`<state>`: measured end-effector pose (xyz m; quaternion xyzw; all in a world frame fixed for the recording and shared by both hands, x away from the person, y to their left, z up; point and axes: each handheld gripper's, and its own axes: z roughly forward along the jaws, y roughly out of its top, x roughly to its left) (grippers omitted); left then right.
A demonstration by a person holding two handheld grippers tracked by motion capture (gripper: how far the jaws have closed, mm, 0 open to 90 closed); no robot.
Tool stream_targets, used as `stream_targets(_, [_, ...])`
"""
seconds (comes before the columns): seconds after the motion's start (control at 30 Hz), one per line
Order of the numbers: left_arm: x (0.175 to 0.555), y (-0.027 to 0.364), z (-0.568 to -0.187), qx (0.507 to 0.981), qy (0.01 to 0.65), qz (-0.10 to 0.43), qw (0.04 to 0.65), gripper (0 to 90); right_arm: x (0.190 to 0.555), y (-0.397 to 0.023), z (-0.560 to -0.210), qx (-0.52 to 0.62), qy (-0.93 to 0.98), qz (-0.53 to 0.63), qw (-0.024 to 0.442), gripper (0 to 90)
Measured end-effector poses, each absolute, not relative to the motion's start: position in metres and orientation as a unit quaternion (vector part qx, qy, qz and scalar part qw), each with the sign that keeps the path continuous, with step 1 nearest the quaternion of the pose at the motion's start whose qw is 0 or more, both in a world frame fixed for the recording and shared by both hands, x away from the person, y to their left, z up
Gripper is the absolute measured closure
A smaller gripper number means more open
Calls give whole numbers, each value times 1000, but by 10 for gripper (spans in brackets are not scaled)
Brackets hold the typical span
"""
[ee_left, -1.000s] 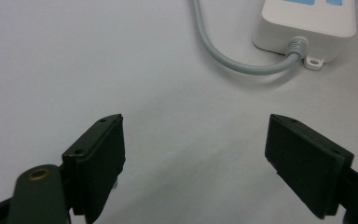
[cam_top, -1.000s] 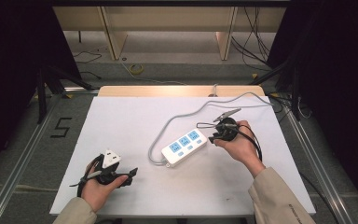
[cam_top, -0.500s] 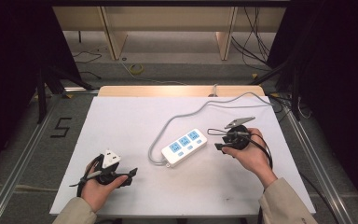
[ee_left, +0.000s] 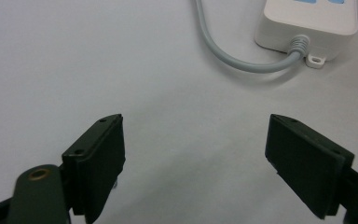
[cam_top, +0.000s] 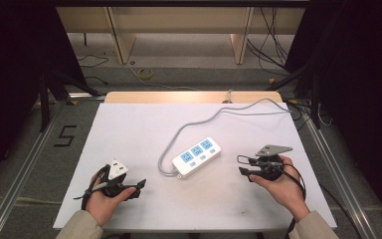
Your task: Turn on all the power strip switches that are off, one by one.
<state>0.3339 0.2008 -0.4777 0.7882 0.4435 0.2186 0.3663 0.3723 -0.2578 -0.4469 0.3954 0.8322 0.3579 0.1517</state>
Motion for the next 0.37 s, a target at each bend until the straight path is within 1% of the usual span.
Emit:
stream_targets(0.13, [334, 200, -478, 791, 442, 218, 364, 195, 364, -263, -451, 401, 827, 362, 154, 469])
stream_targets(0.37, [337, 202, -480, 791, 447, 213, 359, 192, 360, -264, -455, 402, 821, 372, 157, 443])
